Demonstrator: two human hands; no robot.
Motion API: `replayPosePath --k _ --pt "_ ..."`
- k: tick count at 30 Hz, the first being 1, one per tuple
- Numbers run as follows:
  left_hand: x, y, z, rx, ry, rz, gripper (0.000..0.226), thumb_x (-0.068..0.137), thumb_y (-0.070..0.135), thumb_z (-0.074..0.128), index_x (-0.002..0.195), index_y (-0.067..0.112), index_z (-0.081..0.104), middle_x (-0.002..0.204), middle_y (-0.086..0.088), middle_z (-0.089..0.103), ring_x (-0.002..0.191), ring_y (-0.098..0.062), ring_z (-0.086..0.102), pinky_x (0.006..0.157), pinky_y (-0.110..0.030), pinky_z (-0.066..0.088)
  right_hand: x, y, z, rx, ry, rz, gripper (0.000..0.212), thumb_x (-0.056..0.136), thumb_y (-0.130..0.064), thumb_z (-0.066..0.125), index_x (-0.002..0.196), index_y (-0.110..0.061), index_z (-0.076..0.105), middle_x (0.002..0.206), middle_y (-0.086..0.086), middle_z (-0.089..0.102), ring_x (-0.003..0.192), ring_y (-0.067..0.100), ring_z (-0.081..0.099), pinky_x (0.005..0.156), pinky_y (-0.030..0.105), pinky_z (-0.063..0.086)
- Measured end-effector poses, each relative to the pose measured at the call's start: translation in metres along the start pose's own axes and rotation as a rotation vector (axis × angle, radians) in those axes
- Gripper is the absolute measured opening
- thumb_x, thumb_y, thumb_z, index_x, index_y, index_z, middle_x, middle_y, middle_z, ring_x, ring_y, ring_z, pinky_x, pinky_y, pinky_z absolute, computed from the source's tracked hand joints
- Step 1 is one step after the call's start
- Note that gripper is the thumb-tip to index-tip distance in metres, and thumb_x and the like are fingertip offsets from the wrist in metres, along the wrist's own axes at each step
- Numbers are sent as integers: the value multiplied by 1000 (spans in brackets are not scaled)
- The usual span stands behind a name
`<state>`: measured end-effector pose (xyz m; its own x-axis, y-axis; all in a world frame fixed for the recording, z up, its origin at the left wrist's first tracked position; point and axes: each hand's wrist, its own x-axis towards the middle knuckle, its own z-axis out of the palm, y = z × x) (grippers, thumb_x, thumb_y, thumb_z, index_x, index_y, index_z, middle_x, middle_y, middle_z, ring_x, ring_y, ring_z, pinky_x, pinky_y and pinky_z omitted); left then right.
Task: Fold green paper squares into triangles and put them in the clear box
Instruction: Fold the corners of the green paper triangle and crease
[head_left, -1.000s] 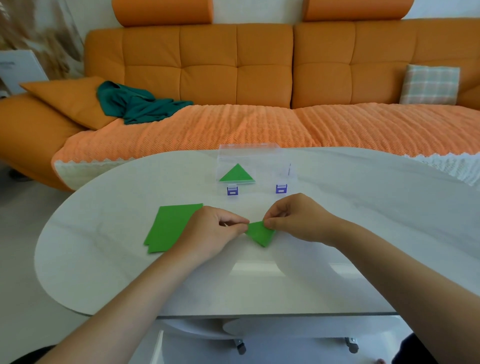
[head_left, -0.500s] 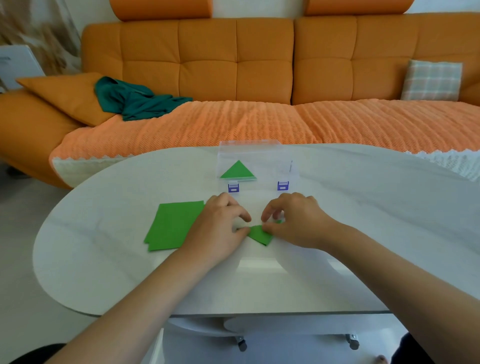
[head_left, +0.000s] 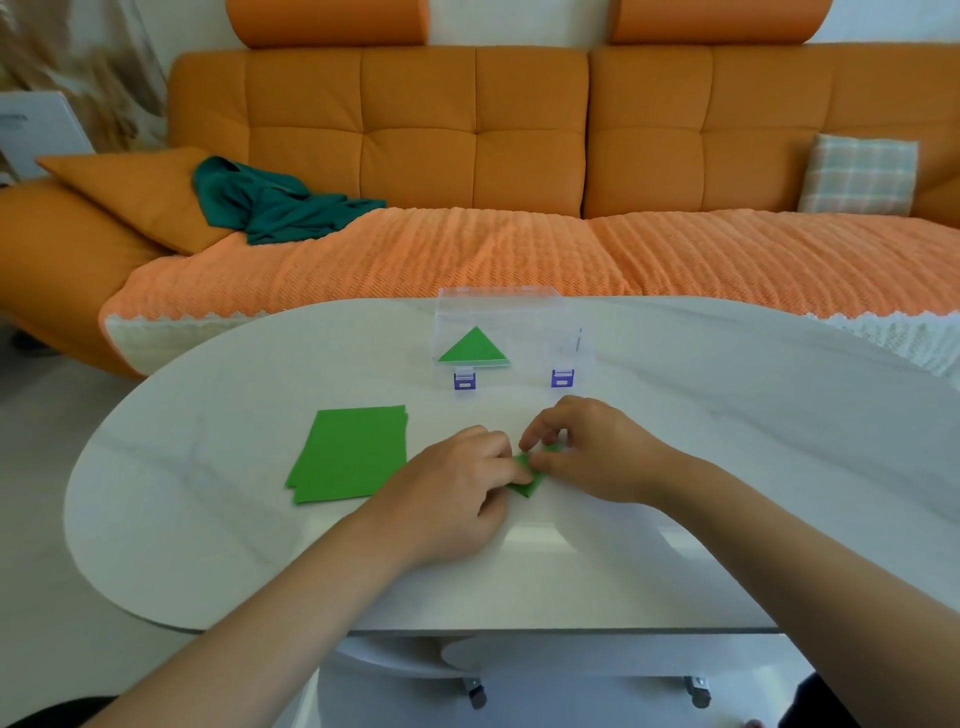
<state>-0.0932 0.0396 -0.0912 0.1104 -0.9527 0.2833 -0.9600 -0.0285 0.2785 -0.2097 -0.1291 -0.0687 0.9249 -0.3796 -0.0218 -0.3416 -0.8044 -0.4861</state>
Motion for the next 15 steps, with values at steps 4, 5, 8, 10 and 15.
replayPosePath --k 4,5,8,10,15 --pt "-5 3 -1 2 6 9 35 85 23 47 111 23 71 92 6 56 85 -11 45 70 -32 46 1 4 -4 62 -34 47 17 81 -44 74 96 -45 67 100 -13 58 81 1 54 70 15 38" --pt "-6 3 -1 6 1 8 35 85 24 49 114 24 70 94 6 56 87 -11 45 72 -30 45 1 4 -4 71 -42 55 18 80 -45 75 97 -45 67 101 -14 58 81 1 54 70 15 38" --pt "-8 4 -1 27 -27 5 40 86 31 48 121 26 65 106 10 56 96 -11 47 80 -27 44 1 4 -6 96 -68 78 24 78 -45 77 100 -44 67 102 -13 58 81 2 54 74 17 40" --pt "-9 4 -1 28 -37 2 41 85 33 48 123 27 63 112 11 56 100 -11 48 83 -25 43 3 3 -6 108 -84 92 27 77 -44 79 101 -43 67 102 -13 58 79 3 53 74 17 40" --pt "-11 3 1 27 -45 -3 42 82 33 50 122 28 62 114 13 55 100 -10 46 85 -25 43 5 -1 -9 114 -118 125 30 76 -36 81 104 -38 70 95 -13 57 78 5 54 70 16 43"
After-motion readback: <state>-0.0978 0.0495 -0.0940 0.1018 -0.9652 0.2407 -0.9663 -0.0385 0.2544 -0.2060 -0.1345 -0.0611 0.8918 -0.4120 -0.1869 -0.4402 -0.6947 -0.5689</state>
